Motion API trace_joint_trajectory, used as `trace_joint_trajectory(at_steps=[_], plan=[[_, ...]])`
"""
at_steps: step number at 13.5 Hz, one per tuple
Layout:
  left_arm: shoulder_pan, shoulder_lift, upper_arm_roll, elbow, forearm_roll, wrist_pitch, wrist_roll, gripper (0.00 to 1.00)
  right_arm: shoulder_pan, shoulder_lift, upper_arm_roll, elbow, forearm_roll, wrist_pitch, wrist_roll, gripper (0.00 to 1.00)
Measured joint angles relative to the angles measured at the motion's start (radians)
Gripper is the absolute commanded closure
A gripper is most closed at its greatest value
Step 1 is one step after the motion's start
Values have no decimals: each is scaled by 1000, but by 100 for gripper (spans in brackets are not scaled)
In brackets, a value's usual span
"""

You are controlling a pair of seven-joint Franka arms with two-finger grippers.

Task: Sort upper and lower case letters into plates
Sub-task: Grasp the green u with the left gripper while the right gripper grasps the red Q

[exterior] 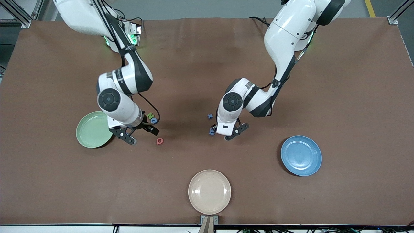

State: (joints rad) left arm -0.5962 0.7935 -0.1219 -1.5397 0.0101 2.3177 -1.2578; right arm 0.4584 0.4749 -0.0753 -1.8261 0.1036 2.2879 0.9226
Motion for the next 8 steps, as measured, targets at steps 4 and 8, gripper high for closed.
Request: trace_joint_trajectory(at_steps=[4, 8], plan=[[-7, 10, 0, 0, 0, 0, -5, 48, 7, 134, -3, 90, 0, 20, 26, 1], [-7, 17, 2, 2, 0, 0, -5, 66, 8, 222, -4, 204, 0, -22, 31, 5]])
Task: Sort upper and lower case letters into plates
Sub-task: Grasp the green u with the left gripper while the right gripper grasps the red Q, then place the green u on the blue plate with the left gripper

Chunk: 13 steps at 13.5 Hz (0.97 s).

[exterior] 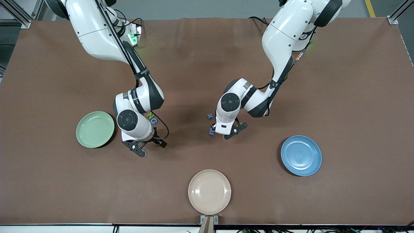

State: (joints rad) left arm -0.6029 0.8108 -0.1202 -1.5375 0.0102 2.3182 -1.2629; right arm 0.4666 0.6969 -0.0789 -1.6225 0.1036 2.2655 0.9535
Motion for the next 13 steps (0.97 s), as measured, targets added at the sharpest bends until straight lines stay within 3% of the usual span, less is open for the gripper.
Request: trace_joint_trajectory(at_steps=[3, 4, 8, 13], plan=[[0, 0, 1, 5, 0, 0, 0, 95, 1, 38, 0, 23, 0, -1, 0, 17], [0, 0, 1, 5, 0, 0, -1, 100, 1, 49, 0, 27, 0, -1, 0, 21], [4, 0, 15, 19, 0, 1, -1, 100, 3, 74, 2, 37, 0, 3, 0, 35], [16, -90, 105, 45, 12, -26, 5, 100, 6, 75, 2, 43, 0, 0, 0, 39]])
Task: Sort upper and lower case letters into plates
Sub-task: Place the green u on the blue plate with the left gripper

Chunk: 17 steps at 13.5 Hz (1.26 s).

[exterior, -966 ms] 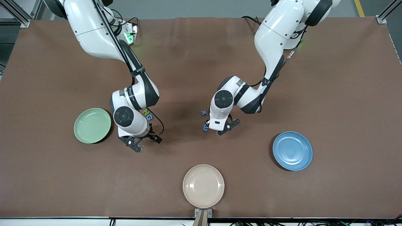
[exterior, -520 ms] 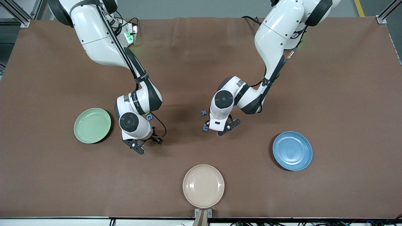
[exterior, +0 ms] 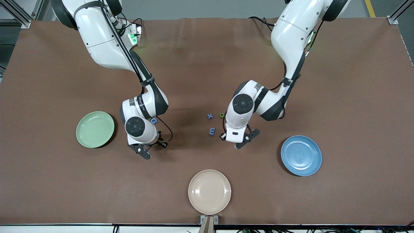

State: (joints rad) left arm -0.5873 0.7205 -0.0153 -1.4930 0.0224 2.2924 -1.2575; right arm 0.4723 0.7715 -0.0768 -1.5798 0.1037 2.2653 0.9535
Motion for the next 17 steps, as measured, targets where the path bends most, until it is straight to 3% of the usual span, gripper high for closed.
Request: trace_joint_trajectory(at_steps=[5, 10, 12, 13, 14, 15, 16, 17], plan=[[127, -44, 31, -9, 51, -84, 215, 99, 2, 0, 1, 4, 0, 1, 0, 53], [274, -47, 30, -18, 59, -123, 423, 96, 4, 0, 3, 8, 0, -1, 0, 77], [328, -47, 31, -40, 62, -126, 521, 92, 4, 0, 3, 9, 0, -5, -17, 80], [362, -47, 30, -50, 62, -126, 565, 85, 4, -2, 1, 11, 0, -22, -46, 80], [392, -46, 30, -61, 62, -126, 600, 62, 0, -11, -3, 16, 0, -69, -81, 80], [415, -46, 29, -74, 62, -125, 623, 21, -9, -32, -8, 22, 0, -130, -119, 80], [427, -45, 27, -85, 62, -125, 632, 0, -27, -67, -12, 19, 0, -189, -169, 80], [430, -44, 23, -93, 62, -125, 632, 0, -55, -120, -15, -2, 0, -233, -241, 80]])
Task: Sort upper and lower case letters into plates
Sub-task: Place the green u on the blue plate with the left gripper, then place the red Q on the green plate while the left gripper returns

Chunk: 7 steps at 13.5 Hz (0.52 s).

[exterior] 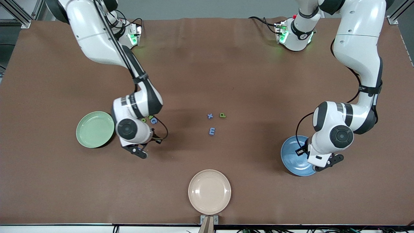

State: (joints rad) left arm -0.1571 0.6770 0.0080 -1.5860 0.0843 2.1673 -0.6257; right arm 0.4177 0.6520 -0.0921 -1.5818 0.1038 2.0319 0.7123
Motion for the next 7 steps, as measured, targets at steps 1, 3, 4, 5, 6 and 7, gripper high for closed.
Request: trace_joint_trajectory(at_steps=[1, 3, 4, 5, 6, 7], plan=[[-2, 1, -5, -4, 0, 0, -2, 0, -34, -64, -3, -44, 0, -25, -88, 80], [-12, 1, -15, -4, 0, 1, -10, 0, -121, -202, -9, -181, -5, -37, -283, 80], [-17, 0, -25, 0, -2, 2, -29, 0, -168, -262, -12, -255, -9, -31, -371, 80], [-17, -1, -51, 9, -4, 2, -65, 0, -215, -311, -13, -328, -12, -6, -451, 80], [-20, -2, -82, 20, -5, 3, -112, 0, -257, -347, -13, -400, -13, 44, -528, 80], [-27, -2, -113, 30, -5, 3, -161, 0, -293, -368, -13, -467, -13, 114, -599, 80]])
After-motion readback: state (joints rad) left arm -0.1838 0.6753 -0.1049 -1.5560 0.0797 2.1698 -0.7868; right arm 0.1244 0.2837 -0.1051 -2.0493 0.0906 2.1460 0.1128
